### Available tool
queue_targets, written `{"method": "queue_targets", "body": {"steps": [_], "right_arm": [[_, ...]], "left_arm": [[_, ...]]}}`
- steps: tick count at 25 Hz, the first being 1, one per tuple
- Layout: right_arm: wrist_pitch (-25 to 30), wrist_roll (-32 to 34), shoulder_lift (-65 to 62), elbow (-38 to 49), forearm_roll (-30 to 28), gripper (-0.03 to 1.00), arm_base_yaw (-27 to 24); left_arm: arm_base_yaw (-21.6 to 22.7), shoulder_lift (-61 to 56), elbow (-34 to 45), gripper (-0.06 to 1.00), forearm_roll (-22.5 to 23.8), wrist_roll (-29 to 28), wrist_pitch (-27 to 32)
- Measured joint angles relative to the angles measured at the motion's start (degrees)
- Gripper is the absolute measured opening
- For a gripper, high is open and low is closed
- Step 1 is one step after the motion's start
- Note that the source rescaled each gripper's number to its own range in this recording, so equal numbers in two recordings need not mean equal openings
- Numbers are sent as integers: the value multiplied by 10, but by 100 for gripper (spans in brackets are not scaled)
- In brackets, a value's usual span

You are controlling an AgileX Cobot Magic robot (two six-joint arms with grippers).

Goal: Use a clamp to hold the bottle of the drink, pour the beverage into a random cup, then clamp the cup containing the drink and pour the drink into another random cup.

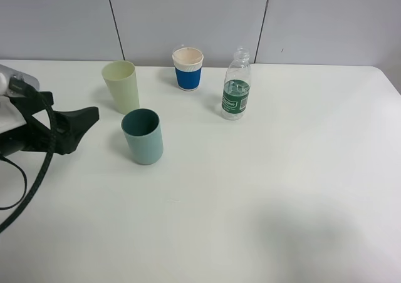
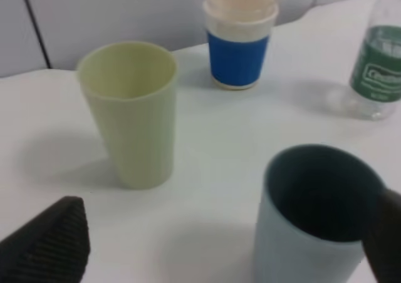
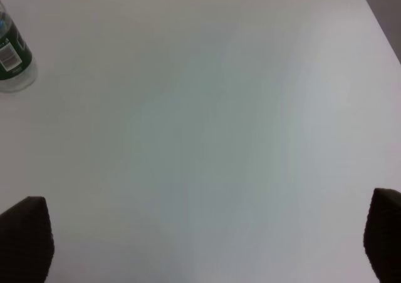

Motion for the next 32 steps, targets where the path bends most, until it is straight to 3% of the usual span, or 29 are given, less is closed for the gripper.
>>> {"method": "queue_targets", "body": {"steps": [8, 9, 10, 11, 14, 18, 24, 32], "right_arm": [[0, 0, 0, 0, 0, 99, 0], [0, 0, 0, 0, 0, 99, 0], [0, 0, 0, 0, 0, 99, 0], [0, 0, 0, 0, 0, 99, 0], [0, 0, 0, 0, 0, 99, 0], [0, 0, 0, 0, 0, 99, 0], [0, 0, 0, 0, 0, 99, 0], [0, 0, 0, 0, 0, 99, 0]], "left_arm": [[0, -140, -139, 58, 5, -8, 373], [0, -140, -139, 58, 5, -8, 373], [0, -154, -159, 59, 9, -9, 413], [0, -169, -174, 62, 14, -11, 451], [0, -207, -217, 87, 31, -22, 554], [0, -270, -252, 97, 47, -36, 621], [0, -369, -267, 97, 94, -38, 725], [10, -436, -268, 97, 98, -40, 823]]}}
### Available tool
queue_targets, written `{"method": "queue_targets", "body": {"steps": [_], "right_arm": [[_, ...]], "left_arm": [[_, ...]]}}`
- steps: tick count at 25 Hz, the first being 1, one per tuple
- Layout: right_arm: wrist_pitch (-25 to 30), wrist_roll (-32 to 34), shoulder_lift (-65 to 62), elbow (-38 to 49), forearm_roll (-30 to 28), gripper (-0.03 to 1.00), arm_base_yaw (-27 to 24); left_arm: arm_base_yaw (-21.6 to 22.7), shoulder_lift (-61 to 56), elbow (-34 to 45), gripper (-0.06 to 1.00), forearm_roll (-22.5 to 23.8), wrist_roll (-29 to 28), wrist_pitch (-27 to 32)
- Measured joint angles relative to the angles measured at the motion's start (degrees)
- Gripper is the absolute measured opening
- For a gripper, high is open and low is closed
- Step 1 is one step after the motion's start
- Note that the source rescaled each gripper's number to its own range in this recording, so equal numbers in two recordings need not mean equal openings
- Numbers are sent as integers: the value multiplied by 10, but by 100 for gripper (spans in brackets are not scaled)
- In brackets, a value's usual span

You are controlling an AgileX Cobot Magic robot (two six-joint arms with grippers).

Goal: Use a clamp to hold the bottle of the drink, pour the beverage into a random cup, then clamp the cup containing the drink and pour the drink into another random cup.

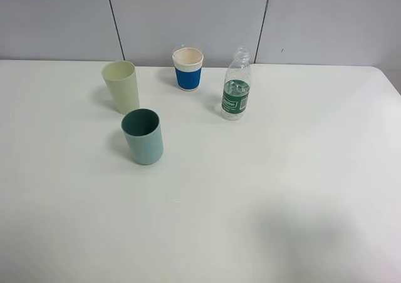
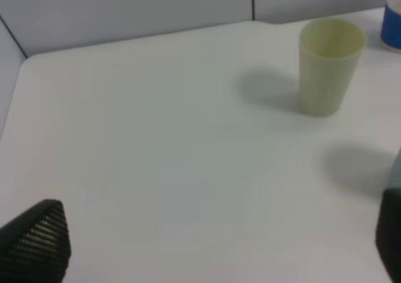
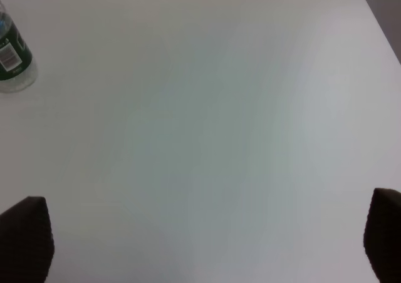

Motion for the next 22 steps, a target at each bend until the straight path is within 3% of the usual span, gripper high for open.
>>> {"method": "queue_targets", "body": {"steps": [5, 12, 22], "right_arm": [[0, 0, 0, 0, 0, 99, 0], [0, 0, 0, 0, 0, 99, 0], [0, 0, 0, 0, 0, 99, 0]], "left_arm": [[61, -30, 0, 97, -10, 0, 12], [137, -71, 17, 97, -86, 0, 13], [147, -162, 64, 97, -104, 0, 20]]}}
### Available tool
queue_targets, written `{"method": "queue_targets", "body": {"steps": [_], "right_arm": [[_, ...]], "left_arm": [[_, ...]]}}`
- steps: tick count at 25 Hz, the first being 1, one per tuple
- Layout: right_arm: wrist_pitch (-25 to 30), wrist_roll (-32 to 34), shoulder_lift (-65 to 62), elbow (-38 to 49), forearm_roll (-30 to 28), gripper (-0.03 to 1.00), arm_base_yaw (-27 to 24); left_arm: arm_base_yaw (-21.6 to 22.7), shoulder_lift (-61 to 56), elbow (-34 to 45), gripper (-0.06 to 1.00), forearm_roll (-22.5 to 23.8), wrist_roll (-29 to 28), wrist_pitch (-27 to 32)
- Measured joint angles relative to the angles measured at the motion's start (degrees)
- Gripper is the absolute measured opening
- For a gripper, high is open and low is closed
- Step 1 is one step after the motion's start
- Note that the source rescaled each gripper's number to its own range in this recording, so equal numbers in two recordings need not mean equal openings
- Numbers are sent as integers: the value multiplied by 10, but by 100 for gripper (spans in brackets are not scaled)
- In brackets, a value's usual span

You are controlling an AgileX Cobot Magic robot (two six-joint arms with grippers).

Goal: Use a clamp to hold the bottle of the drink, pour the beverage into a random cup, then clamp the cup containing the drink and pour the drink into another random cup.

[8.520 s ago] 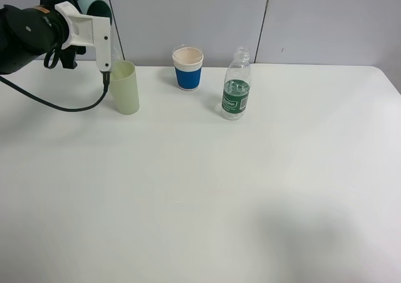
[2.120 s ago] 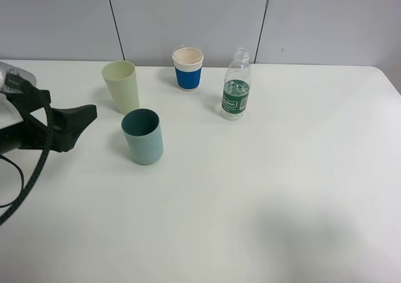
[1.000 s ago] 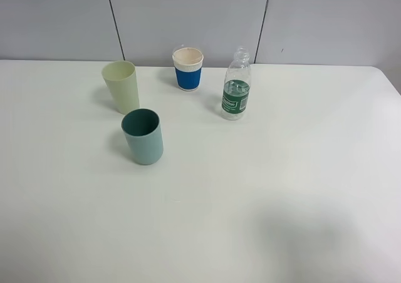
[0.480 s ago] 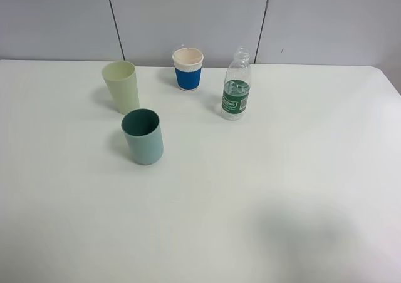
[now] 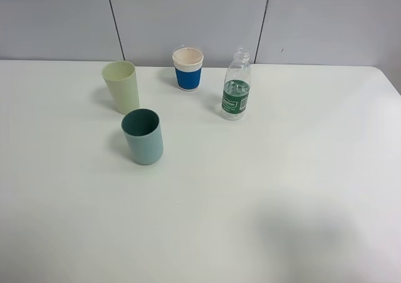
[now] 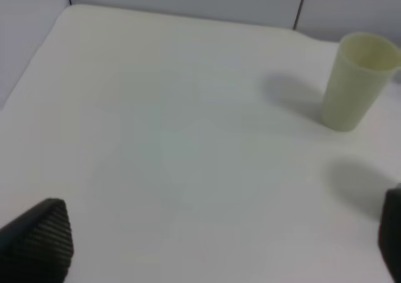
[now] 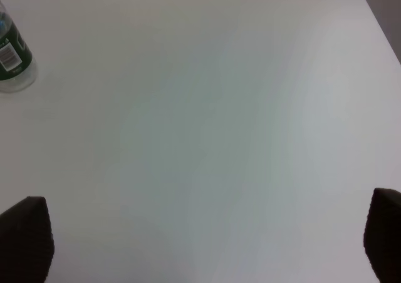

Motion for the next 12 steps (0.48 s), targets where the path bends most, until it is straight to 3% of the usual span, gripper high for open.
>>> {"method": "queue_targets", "body": {"steps": [7, 12], "right_arm": [[0, 0, 0, 0, 0, 99, 0], [0, 0, 0, 0, 0, 99, 0]], "left_arm": [[0, 0, 3, 98, -32, 36, 56], [0, 0, 12, 98, -57, 73, 61]]}}
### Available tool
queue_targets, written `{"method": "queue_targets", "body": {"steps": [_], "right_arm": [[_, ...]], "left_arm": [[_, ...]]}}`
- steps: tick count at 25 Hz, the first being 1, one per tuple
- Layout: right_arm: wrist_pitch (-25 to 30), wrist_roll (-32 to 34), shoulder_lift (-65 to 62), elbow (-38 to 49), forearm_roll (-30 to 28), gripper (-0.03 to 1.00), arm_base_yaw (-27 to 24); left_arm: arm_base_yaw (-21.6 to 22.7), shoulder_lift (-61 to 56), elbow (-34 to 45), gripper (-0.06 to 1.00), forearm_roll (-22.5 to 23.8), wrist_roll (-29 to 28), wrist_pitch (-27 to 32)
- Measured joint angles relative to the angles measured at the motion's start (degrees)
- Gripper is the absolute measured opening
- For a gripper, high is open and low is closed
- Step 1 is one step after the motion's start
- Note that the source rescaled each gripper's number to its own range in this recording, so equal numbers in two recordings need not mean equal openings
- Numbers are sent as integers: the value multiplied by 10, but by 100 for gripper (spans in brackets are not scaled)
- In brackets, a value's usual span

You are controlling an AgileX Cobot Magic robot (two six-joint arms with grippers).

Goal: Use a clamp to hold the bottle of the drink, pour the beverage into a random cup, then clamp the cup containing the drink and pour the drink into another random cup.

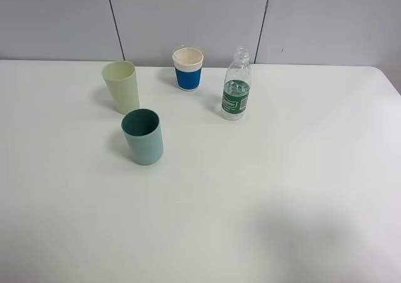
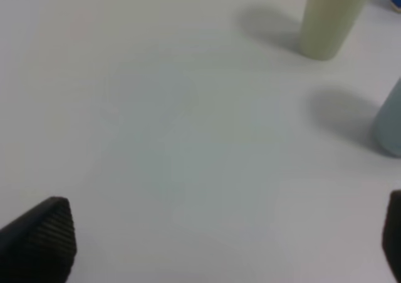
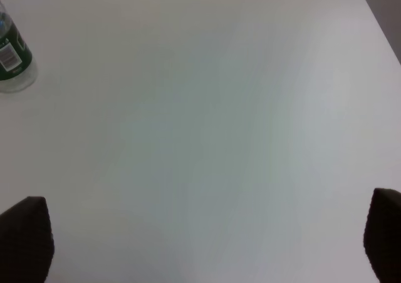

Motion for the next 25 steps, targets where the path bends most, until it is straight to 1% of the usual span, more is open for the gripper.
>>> {"method": "queue_targets", "body": {"steps": [7, 12, 14, 25], "right_arm": [[0, 0, 0, 0, 0, 99, 0], [0, 0, 0, 0, 0, 99, 0], [0, 0, 0, 0, 0, 99, 0], [0, 0, 0, 0, 0, 99, 0]], "left_arm": [[5, 0, 0, 98, 0, 1, 0], [44, 0, 1, 98, -1, 2, 0], [52, 0, 1, 99, -1, 3, 0], [54, 0, 1, 99, -2, 4, 0]]}}
